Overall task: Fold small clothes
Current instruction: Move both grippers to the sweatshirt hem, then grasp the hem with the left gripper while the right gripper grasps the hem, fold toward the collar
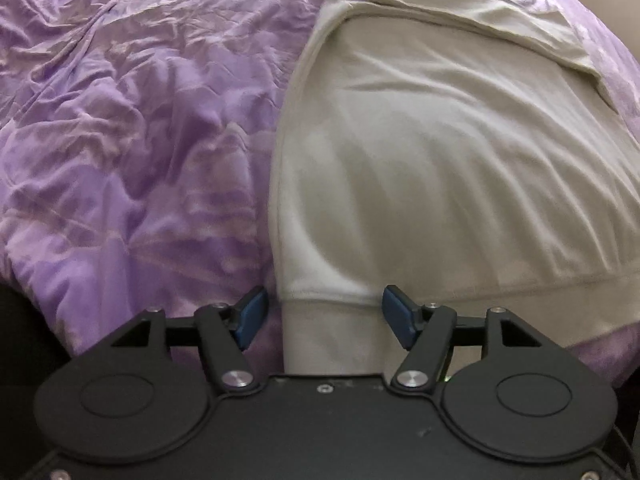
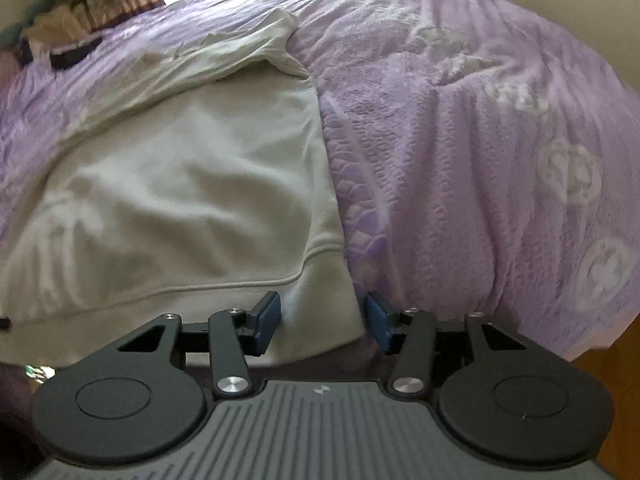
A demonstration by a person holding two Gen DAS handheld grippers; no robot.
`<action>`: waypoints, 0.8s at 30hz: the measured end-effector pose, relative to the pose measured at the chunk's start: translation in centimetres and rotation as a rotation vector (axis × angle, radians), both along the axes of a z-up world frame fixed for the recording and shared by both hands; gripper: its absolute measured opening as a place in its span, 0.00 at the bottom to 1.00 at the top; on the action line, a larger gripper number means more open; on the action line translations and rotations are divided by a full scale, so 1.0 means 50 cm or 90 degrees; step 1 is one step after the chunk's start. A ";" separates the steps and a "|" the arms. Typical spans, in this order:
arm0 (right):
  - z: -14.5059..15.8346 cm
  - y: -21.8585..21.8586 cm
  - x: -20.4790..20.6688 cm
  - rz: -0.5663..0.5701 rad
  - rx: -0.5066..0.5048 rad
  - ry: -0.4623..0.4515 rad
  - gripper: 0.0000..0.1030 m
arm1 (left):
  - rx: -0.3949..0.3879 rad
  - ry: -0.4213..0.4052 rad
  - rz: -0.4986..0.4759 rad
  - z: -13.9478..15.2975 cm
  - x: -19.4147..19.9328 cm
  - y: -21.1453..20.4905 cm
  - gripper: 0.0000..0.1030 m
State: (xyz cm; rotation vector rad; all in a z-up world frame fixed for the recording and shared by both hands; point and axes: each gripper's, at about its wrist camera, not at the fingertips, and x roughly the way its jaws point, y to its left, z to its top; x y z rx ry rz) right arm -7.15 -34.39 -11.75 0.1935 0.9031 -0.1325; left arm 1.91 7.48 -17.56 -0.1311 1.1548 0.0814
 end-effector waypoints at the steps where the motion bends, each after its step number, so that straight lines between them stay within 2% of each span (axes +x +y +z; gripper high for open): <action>1: 0.001 0.000 0.000 0.002 0.005 -0.003 0.49 | 0.007 0.002 -0.007 -0.003 -0.002 -0.004 0.65; 2: 0.001 0.002 0.002 0.002 0.000 -0.005 0.41 | 0.015 -0.002 -0.012 -0.006 -0.004 -0.009 0.65; 3: 0.000 0.005 0.004 0.001 -0.005 -0.004 0.23 | 0.017 -0.007 -0.013 -0.006 -0.005 -0.009 0.64; 4: -0.001 0.006 0.008 0.002 -0.001 -0.003 0.12 | 0.015 -0.013 -0.012 -0.007 -0.006 -0.009 0.63; 5: -0.002 0.005 0.010 0.004 0.014 -0.005 0.07 | 0.009 -0.016 -0.011 -0.007 -0.006 -0.006 0.59; 9: 0.004 0.025 0.014 -0.010 -0.005 -0.009 0.07 | -0.015 -0.027 0.011 0.001 -0.007 0.008 0.51; 11: 0.006 0.033 0.018 -0.009 -0.016 -0.007 0.07 | -0.019 -0.031 0.016 0.005 -0.003 0.012 0.35; 14: 0.010 0.038 0.021 -0.014 -0.023 -0.006 0.07 | -0.011 -0.034 0.018 0.016 0.000 0.007 0.21; 17: 0.020 0.041 0.022 -0.014 -0.026 -0.012 0.07 | -0.020 -0.038 0.032 0.023 0.002 0.015 0.16; 20: 0.041 0.049 0.015 -0.008 -0.031 -0.044 0.07 | -0.043 -0.045 0.049 0.039 -0.001 0.024 0.09; 24: 0.075 0.056 0.021 -0.002 -0.031 -0.081 0.07 | -0.049 -0.084 0.043 0.075 0.011 0.029 0.09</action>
